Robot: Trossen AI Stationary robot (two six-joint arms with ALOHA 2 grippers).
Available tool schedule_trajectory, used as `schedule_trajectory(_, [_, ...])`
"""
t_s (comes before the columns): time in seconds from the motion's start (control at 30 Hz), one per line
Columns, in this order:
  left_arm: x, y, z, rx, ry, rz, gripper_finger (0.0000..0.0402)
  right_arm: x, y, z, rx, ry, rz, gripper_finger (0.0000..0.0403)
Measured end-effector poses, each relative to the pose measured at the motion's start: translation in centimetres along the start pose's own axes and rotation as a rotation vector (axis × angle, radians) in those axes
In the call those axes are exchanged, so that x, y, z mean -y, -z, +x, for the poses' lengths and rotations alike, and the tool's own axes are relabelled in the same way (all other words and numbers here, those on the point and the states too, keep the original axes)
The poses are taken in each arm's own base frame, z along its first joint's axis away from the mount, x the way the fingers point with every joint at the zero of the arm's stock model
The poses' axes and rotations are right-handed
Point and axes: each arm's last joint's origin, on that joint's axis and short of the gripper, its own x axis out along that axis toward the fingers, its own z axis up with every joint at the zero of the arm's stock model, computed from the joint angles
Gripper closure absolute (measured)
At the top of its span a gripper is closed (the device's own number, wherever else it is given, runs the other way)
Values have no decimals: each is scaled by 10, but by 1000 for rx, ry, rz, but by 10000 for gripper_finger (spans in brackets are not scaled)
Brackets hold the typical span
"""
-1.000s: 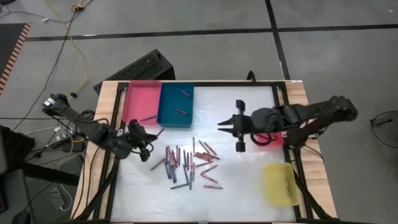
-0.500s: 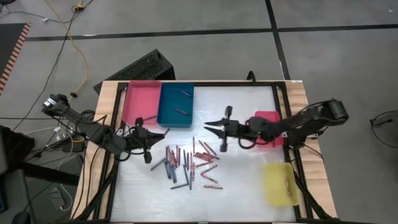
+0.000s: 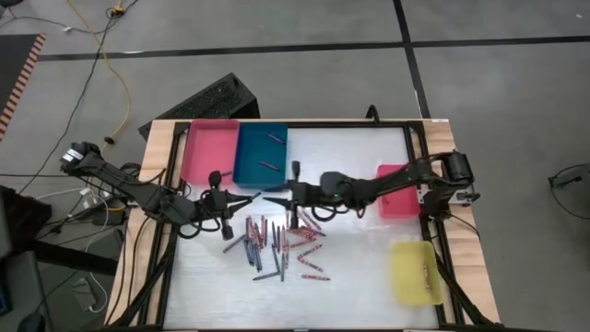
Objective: Sort crayons
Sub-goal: Put the blue crayon into the large red bin
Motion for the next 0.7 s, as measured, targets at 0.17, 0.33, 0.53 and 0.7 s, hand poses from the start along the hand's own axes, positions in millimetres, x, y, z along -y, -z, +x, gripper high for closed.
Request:
schedule_trajectory(0.17, [0,0,0,3,-2,37,389,-1,-8,9,-90,-49,-9,239])
schedule_trajectory(0.33, [0,0,0,4,-2,58,389,-1,-10,10,-81,-51,-8,189])
schedule_trajectory(0.53, [-1,-1,0,8,-4,53,389,1,-12,10,-60,-49,-8,181])
schedule_trajectory(0.7, [-4,-1,4,6,9,46,388,0,-15,10,-23,-82,-22,196])
